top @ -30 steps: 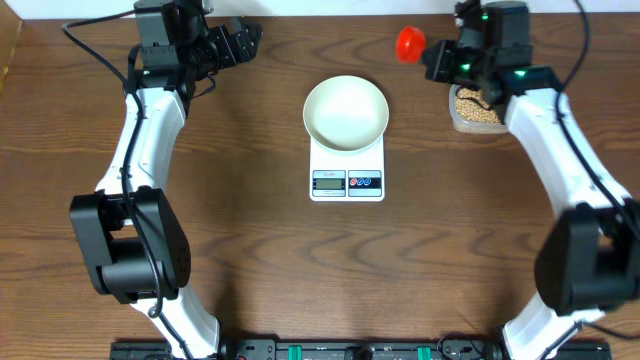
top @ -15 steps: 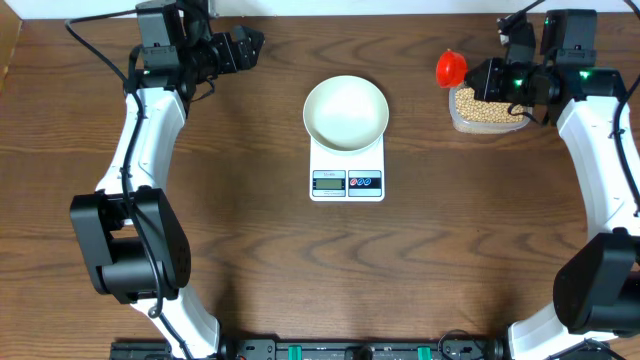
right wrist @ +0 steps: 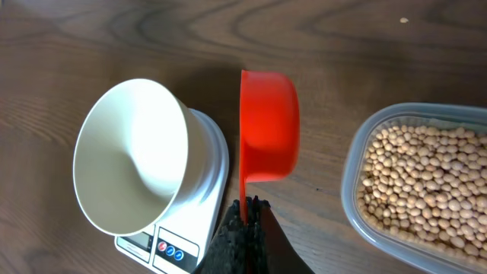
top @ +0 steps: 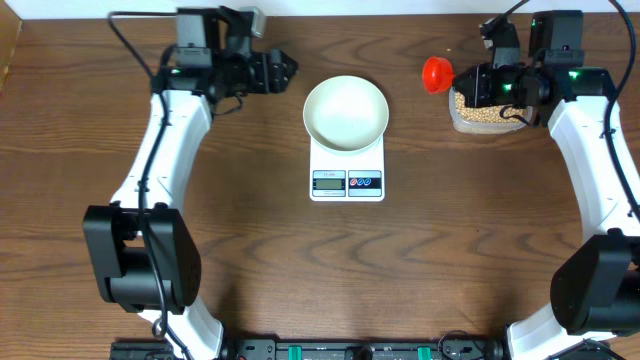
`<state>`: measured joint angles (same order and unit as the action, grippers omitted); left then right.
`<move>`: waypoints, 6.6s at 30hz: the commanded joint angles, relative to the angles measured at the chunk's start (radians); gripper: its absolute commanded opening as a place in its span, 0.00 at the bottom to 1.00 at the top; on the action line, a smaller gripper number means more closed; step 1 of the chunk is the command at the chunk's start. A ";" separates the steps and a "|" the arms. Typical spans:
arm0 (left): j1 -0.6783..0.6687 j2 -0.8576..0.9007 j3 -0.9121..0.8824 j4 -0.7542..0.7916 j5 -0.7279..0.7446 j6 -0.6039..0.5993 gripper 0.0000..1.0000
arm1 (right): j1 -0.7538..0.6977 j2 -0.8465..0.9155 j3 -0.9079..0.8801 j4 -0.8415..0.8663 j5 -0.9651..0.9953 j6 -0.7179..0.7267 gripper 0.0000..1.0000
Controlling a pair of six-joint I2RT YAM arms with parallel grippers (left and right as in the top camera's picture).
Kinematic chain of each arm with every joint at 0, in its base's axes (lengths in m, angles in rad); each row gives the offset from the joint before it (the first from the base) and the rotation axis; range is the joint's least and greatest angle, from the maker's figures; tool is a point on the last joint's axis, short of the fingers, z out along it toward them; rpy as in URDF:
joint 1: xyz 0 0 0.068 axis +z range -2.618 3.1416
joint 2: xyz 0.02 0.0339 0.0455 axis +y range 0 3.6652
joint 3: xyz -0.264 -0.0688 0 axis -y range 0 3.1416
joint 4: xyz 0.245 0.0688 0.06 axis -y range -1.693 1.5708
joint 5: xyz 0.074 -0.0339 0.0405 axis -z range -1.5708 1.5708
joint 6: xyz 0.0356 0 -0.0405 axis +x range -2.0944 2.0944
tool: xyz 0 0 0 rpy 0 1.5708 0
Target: Scoop item into bowl and weigh 50g on scale
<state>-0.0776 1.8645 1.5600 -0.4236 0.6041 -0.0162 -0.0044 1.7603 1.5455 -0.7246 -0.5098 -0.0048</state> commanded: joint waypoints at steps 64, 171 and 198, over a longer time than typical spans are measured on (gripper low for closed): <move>0.002 -0.150 -0.097 -0.094 -0.439 0.010 0.08 | -0.008 -0.008 0.011 0.027 0.147 0.110 0.01; -0.558 -0.051 -0.536 0.273 -0.540 0.023 0.07 | -0.027 -0.008 0.011 0.003 0.190 0.078 0.01; -0.554 -0.478 -0.536 -0.156 -0.573 -0.014 0.08 | -0.027 -0.008 0.011 0.074 0.191 0.073 0.01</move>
<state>-0.6361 1.3731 1.0199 -0.5491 0.0483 -0.0036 -0.0296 1.7603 1.5455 -0.6724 -0.3210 0.0853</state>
